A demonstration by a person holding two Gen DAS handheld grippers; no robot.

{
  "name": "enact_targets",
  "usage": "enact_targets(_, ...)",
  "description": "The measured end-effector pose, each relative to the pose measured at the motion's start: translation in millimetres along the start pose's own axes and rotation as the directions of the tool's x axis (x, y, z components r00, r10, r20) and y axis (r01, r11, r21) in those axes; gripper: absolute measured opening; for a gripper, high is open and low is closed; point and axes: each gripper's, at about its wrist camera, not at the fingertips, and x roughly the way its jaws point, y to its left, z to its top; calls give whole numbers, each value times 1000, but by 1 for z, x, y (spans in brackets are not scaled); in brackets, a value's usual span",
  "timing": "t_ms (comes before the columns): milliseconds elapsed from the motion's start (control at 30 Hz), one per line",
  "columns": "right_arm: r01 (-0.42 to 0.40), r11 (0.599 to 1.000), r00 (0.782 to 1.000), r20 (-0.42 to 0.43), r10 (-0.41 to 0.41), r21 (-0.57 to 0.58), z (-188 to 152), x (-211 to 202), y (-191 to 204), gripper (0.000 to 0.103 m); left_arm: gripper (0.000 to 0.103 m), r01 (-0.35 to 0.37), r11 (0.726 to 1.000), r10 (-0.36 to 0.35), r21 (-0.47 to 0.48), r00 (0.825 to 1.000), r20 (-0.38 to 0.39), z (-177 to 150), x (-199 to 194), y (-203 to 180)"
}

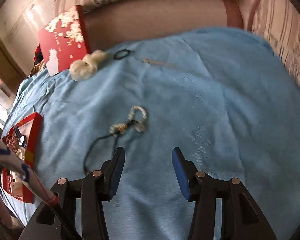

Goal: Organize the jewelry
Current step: 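Move both open tools to the pearl necklace with black cord, then grasp the black cord with the left tool while the right tool grasps the pearl strand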

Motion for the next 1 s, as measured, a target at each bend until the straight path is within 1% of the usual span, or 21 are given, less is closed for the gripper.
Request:
enact_targets(100, -45, 998, 999, 7, 44, 45, -3, 14, -16, 53, 56, 38, 997, -34, 67, 998, -62, -9, 29, -37)
enact_targets(167, -73, 995, 997, 28, 71, 72, -3, 20, -25, 53, 56, 58, 991, -47, 121, 995, -92, -14, 49, -62)
enact_targets(233, -93, 991, 995, 47, 89, 92, 0, 23, -33, 53, 56, 67, 980, -46, 189, 992, -115, -19, 71, -87)
enact_targets(267, -116, 988, 992, 51, 111, 104, 4, 23, -36, 53, 55, 74, 971, -44, 227, 990, -133, -23, 84, -100)
enact_targets(367, -162, 980, 984, 96, 152, 114, 17, 16, -40, 53, 55, 99, 954, -46, 282, 981, -187, -34, 112, -124)
enact_targets(400, -170, 979, 982, 106, 158, 113, 18, 15, -40, 53, 55, 96, 950, -39, 298, 981, -192, -38, 119, -129)
enact_targets(433, -178, 978, 980, 111, 166, 111, 20, 15, -38, 53, 55, 55, 937, -3, 345, 989, -149, -44, 121, -138)
enact_targets(500, -187, 977, 979, 103, 176, 106, 21, 19, -36, 53, 27, 22, 914, 30, 406, 992, -123, -48, 124, -149)
enact_targets(533, -186, 978, 980, 90, 177, 99, 21, 23, -32, 53, 5, 0, 906, 56, 423, 991, -120, -50, 123, -151)
enact_targets(567, -184, 979, 981, 82, 177, 92, 20, 26, -30, 53, 4, 8, 910, 51, 415, 990, -130, -48, 121, -148)
enact_targets(600, -178, 980, 982, 74, 172, 84, 19, 29, -27, 53, 4, 32, 926, 31, 376, 987, -160, -44, 118, -141)
enact_targets(633, -175, 982, 983, 70, 170, 76, 19, 31, -25, 53, 4, 37, 938, 27, 344, 984, -177, -39, 115, -134)
enact_targets(767, -187, 980, 981, 69, 183, 63, 19, 35, -19, 53, 4, 18, 962, 31, 274, 984, -175, -26, 92, -104)
enact_targets(867, -194, 980, 980, 53, 191, 50, 19, 42, -12, 53, 4, 17, 972, 27, 233, 983, -182, -23, 75, -82)
enact_targets(933, -198, 979, 980, 36, 197, 42, 21, 51, -5, 53, 4, 20, 974, 26, 224, 980, -197, -24, 75, -73)
enact_targets(1000, -197, 980, 980, 25, 197, 34, 24, 59, 1, 53, 4, 29, 973, 22, 229, 976, -217, -28, 79, -72)
